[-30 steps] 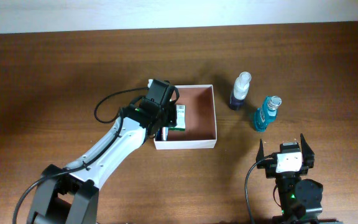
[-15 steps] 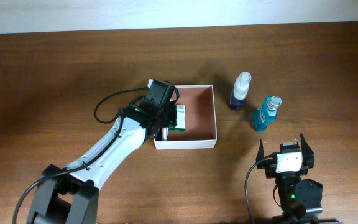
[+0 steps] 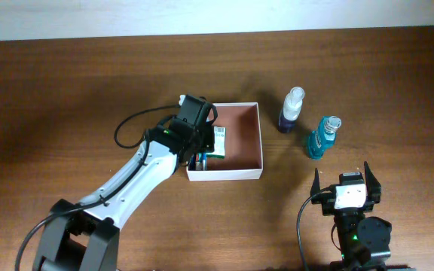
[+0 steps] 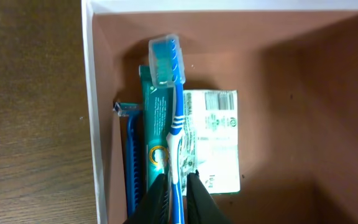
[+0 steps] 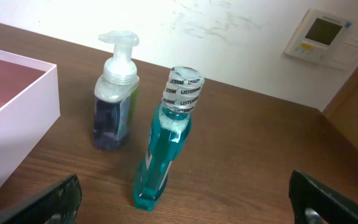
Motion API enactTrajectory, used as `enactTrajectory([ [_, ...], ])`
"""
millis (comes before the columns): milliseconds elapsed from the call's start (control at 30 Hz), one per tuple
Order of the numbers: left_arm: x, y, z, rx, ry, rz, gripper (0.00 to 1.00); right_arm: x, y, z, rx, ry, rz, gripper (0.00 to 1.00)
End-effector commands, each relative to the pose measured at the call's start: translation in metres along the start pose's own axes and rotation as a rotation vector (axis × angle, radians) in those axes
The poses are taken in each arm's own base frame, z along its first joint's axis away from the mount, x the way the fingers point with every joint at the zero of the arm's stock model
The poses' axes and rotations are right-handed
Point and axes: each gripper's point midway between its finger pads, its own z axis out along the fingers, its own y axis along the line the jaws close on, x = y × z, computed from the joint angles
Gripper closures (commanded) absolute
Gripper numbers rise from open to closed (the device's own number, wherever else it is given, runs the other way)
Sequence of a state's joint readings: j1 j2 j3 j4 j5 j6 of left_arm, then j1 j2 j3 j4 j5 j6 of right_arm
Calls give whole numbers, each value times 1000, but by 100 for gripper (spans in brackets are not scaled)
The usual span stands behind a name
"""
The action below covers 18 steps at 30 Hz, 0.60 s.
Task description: Pack container
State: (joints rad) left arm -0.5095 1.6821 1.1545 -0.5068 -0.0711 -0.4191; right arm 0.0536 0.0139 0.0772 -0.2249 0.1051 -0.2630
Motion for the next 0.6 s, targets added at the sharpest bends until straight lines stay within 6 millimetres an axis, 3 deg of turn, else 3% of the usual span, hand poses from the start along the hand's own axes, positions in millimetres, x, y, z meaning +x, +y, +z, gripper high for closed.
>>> enactTrajectory([
  [0,-31,-12,-29,38,-88,-8,89,2,-2,0,14,1,2,2],
  [133,-53,4,-56,-1,-159,-42,88,2,-2,0,14,1,2,2],
  [267,-63,59,-68,-158,-189,-115,80,2,-2,0,14,1,2,2],
  [333,-61,97,-71,-270,-178,-164,68,2,-2,0,14,1,2,2],
  [400,-58,121,-73,-322,-160,-201,57,2,-2,0,14,1,2,2],
  [467,-54,145,-76,-362,-140,-247,37,2,-2,0,14,1,2,2],
  [533,-50,165,-79,-394,-125,-287,5,2,-2,0,14,1,2,2],
  [567,-49,175,-81,-409,-119,-306,1,2,-2,0,14,1,2,2],
])
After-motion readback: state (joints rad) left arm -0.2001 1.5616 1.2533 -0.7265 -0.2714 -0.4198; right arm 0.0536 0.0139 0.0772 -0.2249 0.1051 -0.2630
